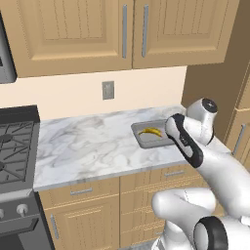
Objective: Pick the banana and kiwi from the fridge and place them inside the tupperware on the counter.
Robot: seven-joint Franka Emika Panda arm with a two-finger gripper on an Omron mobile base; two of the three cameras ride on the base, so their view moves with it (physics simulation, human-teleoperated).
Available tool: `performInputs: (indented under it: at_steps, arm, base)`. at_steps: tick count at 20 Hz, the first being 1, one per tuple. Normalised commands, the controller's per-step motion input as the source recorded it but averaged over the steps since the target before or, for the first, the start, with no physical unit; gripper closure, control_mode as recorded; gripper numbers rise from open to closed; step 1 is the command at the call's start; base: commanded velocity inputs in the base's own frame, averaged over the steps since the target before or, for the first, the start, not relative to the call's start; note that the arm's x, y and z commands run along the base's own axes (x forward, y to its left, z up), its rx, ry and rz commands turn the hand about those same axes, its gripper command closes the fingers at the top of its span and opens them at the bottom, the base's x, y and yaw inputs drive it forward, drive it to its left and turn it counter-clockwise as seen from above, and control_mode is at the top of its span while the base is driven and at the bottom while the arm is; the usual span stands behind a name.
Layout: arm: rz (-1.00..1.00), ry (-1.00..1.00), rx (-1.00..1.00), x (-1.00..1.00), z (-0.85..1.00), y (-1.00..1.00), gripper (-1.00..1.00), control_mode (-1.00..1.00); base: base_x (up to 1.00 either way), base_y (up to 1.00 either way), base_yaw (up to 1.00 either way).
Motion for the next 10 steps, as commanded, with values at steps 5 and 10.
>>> performInputs:
  at_steps: [5,10]
  arm:
    - [-0.07,-0.02,-0.01,-0.46,0.69,0.39,-1.00,-1.00]
    - [-0.05,0.11,0.00,-0.34,0.65,0.12,-1.00,-1.00]
  base:
    - [0.00,0.00,0.00]
    - [0.00,0.00,0.00]
